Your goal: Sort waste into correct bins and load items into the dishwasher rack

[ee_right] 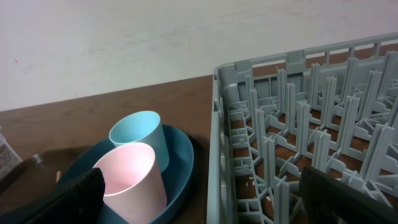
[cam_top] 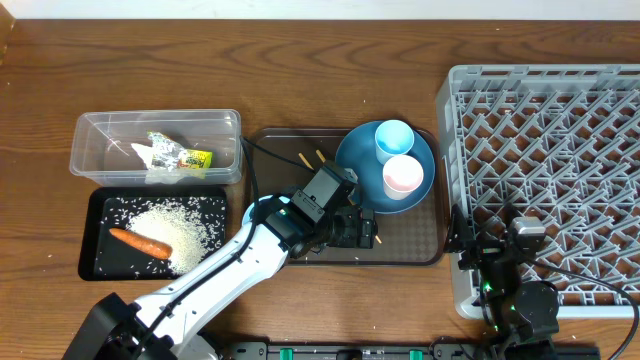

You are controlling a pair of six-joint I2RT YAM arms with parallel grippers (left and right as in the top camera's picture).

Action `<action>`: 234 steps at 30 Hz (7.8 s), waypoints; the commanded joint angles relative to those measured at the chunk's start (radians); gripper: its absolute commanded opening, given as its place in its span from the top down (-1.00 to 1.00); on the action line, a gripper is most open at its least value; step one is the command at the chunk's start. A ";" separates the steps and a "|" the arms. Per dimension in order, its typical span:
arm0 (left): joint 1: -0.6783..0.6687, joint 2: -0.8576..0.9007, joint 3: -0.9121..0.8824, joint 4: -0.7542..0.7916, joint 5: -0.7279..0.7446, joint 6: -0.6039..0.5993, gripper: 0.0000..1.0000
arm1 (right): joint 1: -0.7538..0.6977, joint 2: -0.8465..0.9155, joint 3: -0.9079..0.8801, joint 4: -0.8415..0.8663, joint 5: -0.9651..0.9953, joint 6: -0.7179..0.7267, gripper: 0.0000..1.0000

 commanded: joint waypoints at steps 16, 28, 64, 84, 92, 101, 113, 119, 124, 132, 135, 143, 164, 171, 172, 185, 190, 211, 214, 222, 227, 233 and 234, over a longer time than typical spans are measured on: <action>-0.001 0.002 0.012 -0.073 -0.014 0.017 -0.79 | -0.001 0.001 -0.001 -0.004 0.000 -0.006 -0.99; -0.001 0.002 0.012 -0.074 -0.022 0.021 -0.79 | -0.001 0.001 -0.001 -0.004 0.000 -0.006 -0.99; -0.001 0.002 0.012 -0.097 -0.092 0.093 -0.80 | -0.001 0.001 -0.001 -0.004 0.000 -0.006 -0.99; -0.001 0.002 0.012 -0.111 -0.091 0.092 -0.77 | -0.001 0.001 -0.001 -0.004 0.000 -0.006 -0.98; -0.001 0.002 0.013 -0.112 -0.087 0.088 -0.77 | -0.001 0.001 -0.001 -0.004 0.000 -0.006 -0.99; -0.001 0.002 0.013 -0.040 -0.088 0.056 -0.77 | -0.001 0.001 -0.001 -0.004 0.000 -0.006 -0.98; 0.027 0.002 0.024 0.222 -0.092 -0.122 -0.75 | -0.001 0.001 -0.001 -0.004 0.000 -0.006 -0.98; 0.025 0.004 0.052 0.311 -0.092 -0.188 -0.74 | -0.001 0.001 -0.001 -0.004 0.000 -0.006 -0.98; 0.025 0.015 0.052 0.404 -0.124 -0.197 -0.75 | -0.001 0.001 -0.001 -0.004 0.000 -0.006 -0.99; 0.021 0.102 0.052 0.452 -0.126 -0.212 -0.74 | -0.001 0.001 -0.001 -0.004 0.000 -0.006 -0.98; 0.021 0.144 0.052 0.482 -0.126 -0.212 -0.73 | -0.001 0.001 -0.001 -0.004 0.000 -0.006 -0.99; 0.008 0.222 0.052 0.539 -0.126 -0.213 -0.58 | -0.001 0.001 -0.001 -0.004 0.000 -0.006 -0.99; -0.018 0.299 0.052 0.571 -0.215 -0.212 -0.11 | -0.001 0.001 -0.001 -0.004 0.000 -0.006 -0.99; -0.019 0.303 0.052 0.571 -0.215 -0.212 0.04 | -0.001 0.001 -0.001 -0.004 0.000 -0.006 -0.98; -0.019 0.304 0.052 0.571 -0.215 -0.212 0.05 | -0.001 0.001 -0.001 -0.004 0.000 -0.006 -0.99; -0.019 0.304 0.052 0.560 -0.215 -0.212 0.23 | -0.001 0.001 -0.001 -0.004 0.000 -0.006 -0.99; -0.019 0.304 0.052 0.560 -0.215 -0.212 0.30 | -0.001 0.001 -0.001 -0.004 0.000 -0.006 -0.98; -0.018 0.284 0.052 0.538 -0.214 -0.212 0.60 | -0.001 0.001 -0.001 -0.004 0.000 -0.006 -0.98; -0.016 0.257 0.052 0.537 -0.214 -0.212 0.78 | -0.001 0.001 -0.001 -0.004 0.000 -0.005 -0.99; -0.007 0.117 0.052 0.476 -0.214 -0.212 0.88 | -0.001 0.001 -0.001 -0.004 0.000 -0.006 -0.99; 0.023 0.002 0.052 0.328 -0.178 -0.212 0.88 | -0.001 0.001 -0.001 -0.004 0.000 -0.006 -0.98; 0.122 -0.134 0.052 0.264 0.089 -0.114 0.88 | -0.001 0.001 -0.001 -0.004 0.000 -0.006 -0.98; 0.152 -0.150 0.052 0.264 0.156 -0.104 0.88 | -0.001 0.001 -0.001 -0.004 0.000 -0.006 -0.98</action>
